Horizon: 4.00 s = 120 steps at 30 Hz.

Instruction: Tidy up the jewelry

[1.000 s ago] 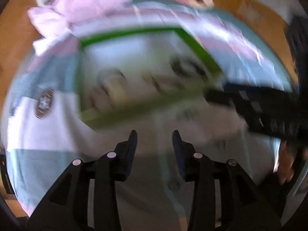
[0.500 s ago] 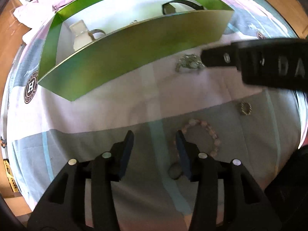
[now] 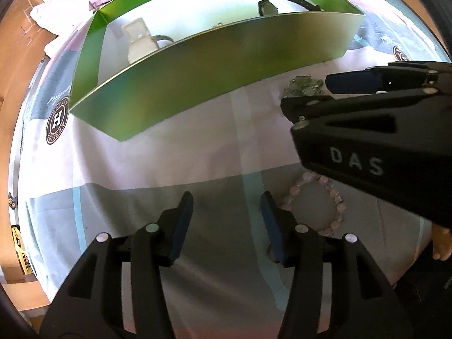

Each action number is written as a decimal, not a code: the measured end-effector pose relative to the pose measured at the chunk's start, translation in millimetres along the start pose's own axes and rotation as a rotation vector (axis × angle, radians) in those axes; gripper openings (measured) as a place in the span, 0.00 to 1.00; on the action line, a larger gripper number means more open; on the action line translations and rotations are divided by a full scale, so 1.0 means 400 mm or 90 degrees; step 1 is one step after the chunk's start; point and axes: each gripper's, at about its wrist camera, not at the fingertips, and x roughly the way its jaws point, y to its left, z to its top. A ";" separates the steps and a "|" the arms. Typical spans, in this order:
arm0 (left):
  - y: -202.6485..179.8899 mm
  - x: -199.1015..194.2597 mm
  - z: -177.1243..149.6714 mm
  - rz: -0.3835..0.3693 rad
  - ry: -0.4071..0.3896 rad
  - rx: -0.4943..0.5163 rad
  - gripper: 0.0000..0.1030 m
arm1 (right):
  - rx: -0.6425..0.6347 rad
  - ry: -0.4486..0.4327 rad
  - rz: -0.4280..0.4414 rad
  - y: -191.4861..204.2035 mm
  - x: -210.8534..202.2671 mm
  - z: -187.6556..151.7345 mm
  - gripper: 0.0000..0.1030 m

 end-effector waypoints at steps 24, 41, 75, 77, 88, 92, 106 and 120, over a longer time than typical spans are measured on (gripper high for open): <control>0.005 0.029 -0.001 0.026 0.004 -0.002 0.57 | 0.049 -0.003 0.016 -0.054 -0.030 -0.006 0.11; -0.029 0.015 0.001 0.016 -0.011 0.009 0.62 | 0.058 -0.010 0.025 -0.045 -0.018 0.002 0.51; 0.080 0.038 0.045 0.014 -0.007 -0.079 0.67 | 0.109 -0.025 0.062 -0.120 -0.057 -0.010 0.38; 0.063 0.035 0.043 0.007 -0.012 -0.057 0.68 | 0.110 -0.034 0.059 -0.117 -0.053 -0.003 0.39; 0.012 0.053 0.036 0.036 -0.002 -0.007 0.72 | 0.104 -0.012 0.047 -0.087 0.017 0.018 0.42; 0.020 0.057 0.048 0.069 -0.005 -0.012 0.73 | 0.098 -0.012 0.042 -0.083 0.017 0.016 0.42; 0.137 0.083 0.052 0.145 -0.017 -0.093 0.73 | 0.039 -0.006 0.061 -0.059 -0.029 -0.010 0.12; 0.214 0.071 0.064 0.017 -0.006 -0.160 0.72 | 0.108 -0.022 0.076 -0.118 -0.064 -0.012 0.08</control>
